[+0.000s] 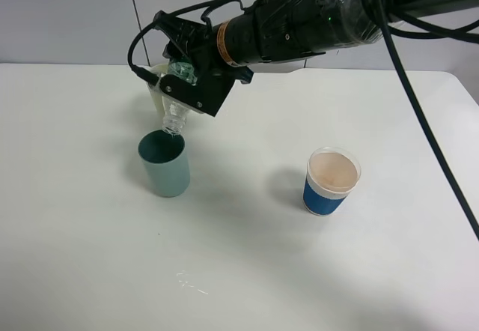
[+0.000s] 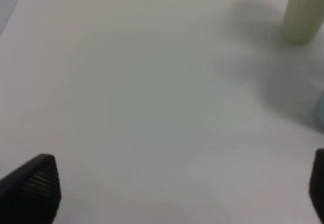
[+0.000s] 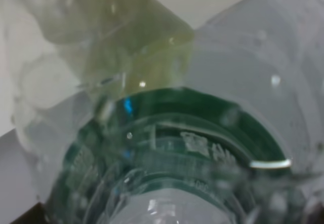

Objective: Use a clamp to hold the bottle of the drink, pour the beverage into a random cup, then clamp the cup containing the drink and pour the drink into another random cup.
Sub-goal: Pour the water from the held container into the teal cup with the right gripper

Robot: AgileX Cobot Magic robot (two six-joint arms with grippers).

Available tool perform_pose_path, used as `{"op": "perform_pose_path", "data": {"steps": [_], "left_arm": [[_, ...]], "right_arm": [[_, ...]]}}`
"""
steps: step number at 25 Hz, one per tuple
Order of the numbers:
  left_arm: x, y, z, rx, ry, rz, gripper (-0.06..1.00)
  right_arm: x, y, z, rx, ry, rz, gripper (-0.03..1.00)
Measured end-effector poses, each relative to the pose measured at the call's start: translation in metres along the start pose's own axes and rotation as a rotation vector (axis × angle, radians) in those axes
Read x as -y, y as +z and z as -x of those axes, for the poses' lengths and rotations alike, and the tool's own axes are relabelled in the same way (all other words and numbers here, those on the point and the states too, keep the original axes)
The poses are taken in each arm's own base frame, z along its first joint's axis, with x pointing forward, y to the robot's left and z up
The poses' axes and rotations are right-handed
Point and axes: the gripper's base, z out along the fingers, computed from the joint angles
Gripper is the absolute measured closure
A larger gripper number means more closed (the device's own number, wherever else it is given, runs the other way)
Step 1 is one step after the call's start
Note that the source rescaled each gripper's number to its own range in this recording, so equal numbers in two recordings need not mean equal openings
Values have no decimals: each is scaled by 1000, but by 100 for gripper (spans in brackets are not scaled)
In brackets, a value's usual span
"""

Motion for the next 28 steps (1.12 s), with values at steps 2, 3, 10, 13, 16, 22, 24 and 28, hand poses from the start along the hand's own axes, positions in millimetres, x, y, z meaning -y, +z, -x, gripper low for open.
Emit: {"op": "perform_pose_path", "data": {"steps": [2, 3, 10, 13, 16, 22, 24, 28], "left_arm": [[0, 0, 0, 0, 0, 0, -6], [0, 0, 0, 0, -5, 0, -6], [0, 0, 0, 0, 0, 0, -6], [0, 0, 0, 0, 0, 0, -6], [0, 0, 0, 0, 0, 0, -6], [0, 0, 0, 0, 0, 0, -6], [0, 0, 0, 0, 0, 0, -6], [0, 0, 0, 0, 0, 0, -6]], "right_arm": [[0, 0, 0, 1, -21, -1, 96], [0, 0, 0, 1, -24, -1, 96], [8, -1, -7, -20, -35, -24, 96], [13, -1, -12, -35, -36, -41, 96], [14, -1, -12, -34, -37, -47, 96], [18, -1, -9, -18, -47, -69, 96], [18, -1, -9, -18, -55, -69, 96], [18, -1, -9, -19, -68, -68, 96]]}}
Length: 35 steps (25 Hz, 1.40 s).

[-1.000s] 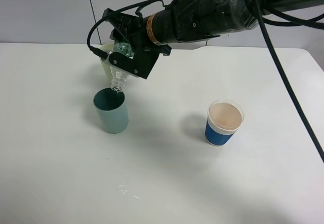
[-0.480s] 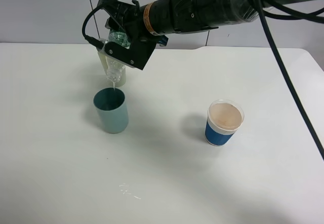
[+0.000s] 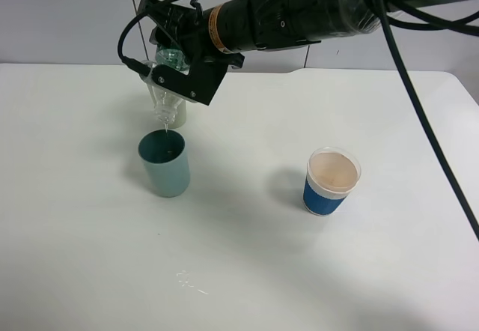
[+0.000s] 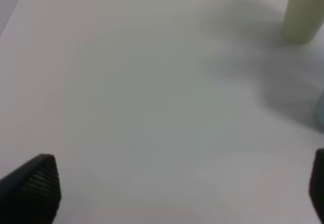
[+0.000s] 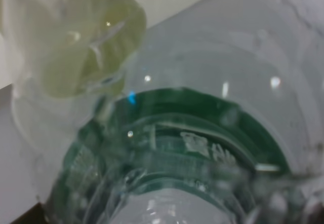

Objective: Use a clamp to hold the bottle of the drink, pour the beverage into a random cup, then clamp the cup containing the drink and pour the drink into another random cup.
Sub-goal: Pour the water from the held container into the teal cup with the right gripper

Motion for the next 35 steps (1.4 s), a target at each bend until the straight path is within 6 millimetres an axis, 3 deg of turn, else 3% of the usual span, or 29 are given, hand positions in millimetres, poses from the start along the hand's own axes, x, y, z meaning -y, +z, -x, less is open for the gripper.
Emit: {"op": "perform_pose_path", "data": {"steps": [35], "left_arm": [[0, 0, 0, 0, 0, 0, -6]], "right_arm": [[2, 0, 1, 9, 21, -17, 96]]}}
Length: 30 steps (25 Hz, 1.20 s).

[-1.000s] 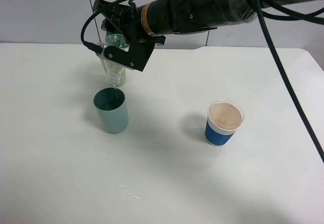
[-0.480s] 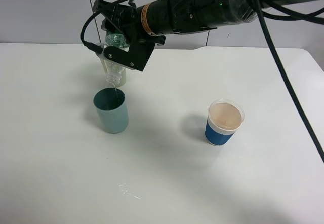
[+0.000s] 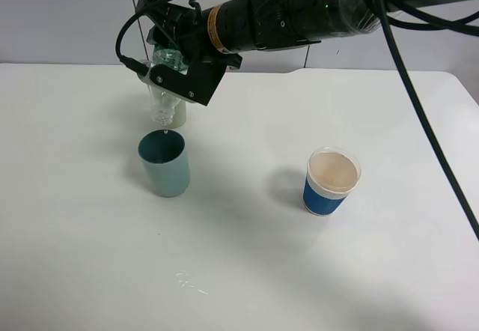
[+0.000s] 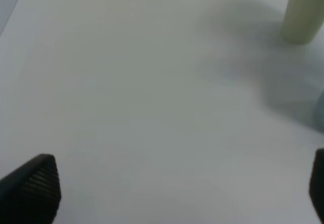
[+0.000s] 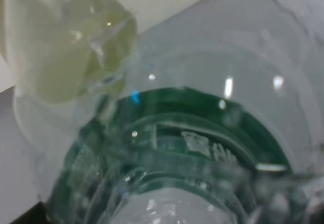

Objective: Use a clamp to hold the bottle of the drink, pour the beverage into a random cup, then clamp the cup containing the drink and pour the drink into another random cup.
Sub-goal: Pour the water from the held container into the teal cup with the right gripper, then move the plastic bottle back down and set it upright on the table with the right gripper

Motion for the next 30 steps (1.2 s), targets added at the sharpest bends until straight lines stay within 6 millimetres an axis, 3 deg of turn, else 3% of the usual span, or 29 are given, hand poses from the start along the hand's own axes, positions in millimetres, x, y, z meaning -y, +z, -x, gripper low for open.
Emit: {"op": "perform_pose_path", "data": {"steps": [7, 17, 22, 30], "left_arm": [[0, 0, 0, 0, 0, 0, -6], [0, 0, 0, 0, 0, 0, -6], [0, 0, 0, 0, 0, 0, -6], [0, 0, 0, 0, 0, 0, -6]], "right_arm": [[0, 0, 0, -3, 130, -2, 96], [3, -3, -4, -19, 504, -14, 96], [11, -13, -13, -52, 777, -37, 96], [16, -23, -22, -85, 1350, -75, 96]]}}
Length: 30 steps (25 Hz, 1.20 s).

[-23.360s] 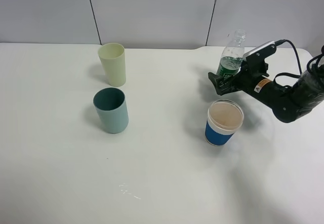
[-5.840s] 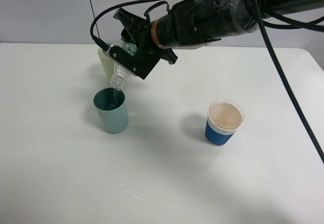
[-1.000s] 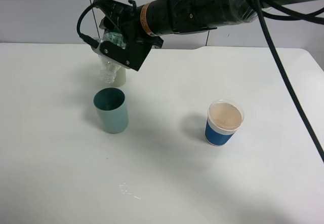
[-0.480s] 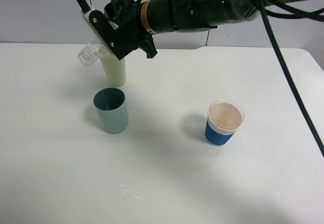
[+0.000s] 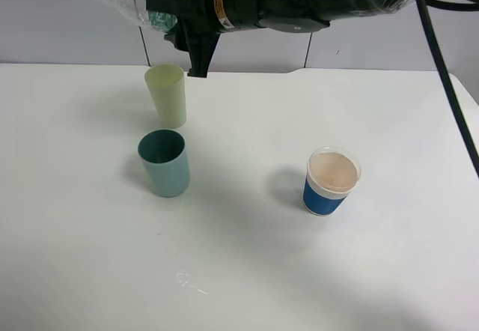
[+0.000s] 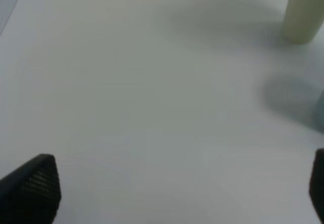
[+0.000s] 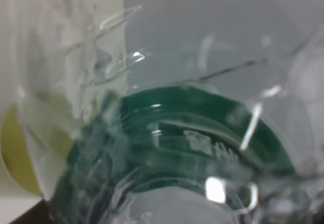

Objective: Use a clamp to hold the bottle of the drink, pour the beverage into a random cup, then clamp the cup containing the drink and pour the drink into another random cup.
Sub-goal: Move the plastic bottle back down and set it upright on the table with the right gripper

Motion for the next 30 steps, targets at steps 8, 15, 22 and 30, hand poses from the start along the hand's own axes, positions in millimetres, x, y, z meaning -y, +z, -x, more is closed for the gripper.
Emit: {"op": "perform_pose_path", "data": {"steps": [8, 15, 22, 30], "left_arm": [[0, 0, 0, 0, 0, 0, -6], [0, 0, 0, 0, 0, 0, -6], [0, 0, 0, 0, 0, 0, -6], [0, 0, 0, 0, 0, 0, -6]], "right_arm": [[1, -25, -2, -40, 341, -10, 96], [-4, -84, -27, -93, 506, -34, 97], [-16, -146, -66, -80, 700, -131, 97], [-48, -179, -119, -52, 787, -271, 97]]}}
